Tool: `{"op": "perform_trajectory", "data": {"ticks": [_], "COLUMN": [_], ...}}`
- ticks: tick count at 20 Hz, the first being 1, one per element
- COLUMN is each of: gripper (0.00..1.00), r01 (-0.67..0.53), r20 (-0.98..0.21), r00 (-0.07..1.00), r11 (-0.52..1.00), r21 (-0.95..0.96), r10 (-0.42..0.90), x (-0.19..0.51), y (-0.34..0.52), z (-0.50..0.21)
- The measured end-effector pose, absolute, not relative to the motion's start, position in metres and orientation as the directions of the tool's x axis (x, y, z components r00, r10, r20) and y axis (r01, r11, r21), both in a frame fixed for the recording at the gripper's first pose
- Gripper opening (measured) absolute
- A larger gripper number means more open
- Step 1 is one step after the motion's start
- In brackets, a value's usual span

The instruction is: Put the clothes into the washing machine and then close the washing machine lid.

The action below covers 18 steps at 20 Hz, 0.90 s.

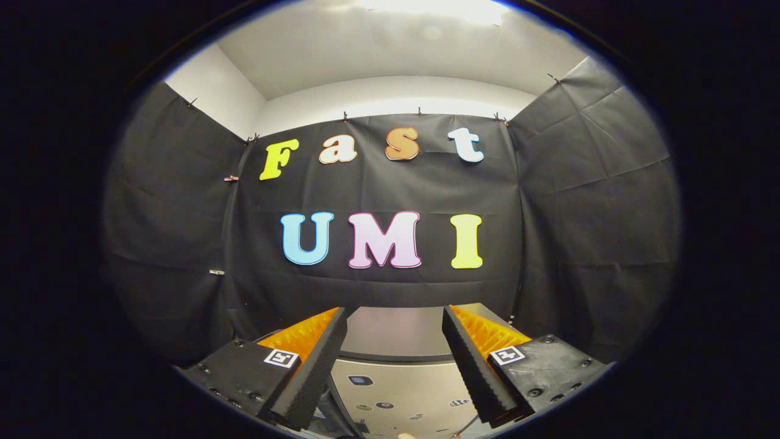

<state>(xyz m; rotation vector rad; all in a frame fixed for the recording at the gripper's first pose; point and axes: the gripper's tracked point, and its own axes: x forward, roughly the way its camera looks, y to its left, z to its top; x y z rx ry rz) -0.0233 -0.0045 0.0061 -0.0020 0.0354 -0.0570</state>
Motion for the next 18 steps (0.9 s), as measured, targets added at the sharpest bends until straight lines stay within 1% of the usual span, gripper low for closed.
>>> {"op": "perform_trajectory", "data": {"ticks": [4,10,12,18], "gripper": [0.98,0.98,0.98,0.98], "r01": [0.046,0.046,0.023,0.005], "r20": [-0.036,-0.038,-0.032,-0.023], "r00": [0.998,0.998,0.999,1.000], "r11": [0.998,0.999,0.999,1.000], "r21": [0.049,-0.023,-0.023,-0.010], "r10": [-0.045,-0.047,-0.024,-0.005], "x": [-0.025,-0.023,-0.022,-0.021], "y": [-0.004,-0.002,0.006,0.014], "z": [0.005,0.002,0.001,0.000]}}
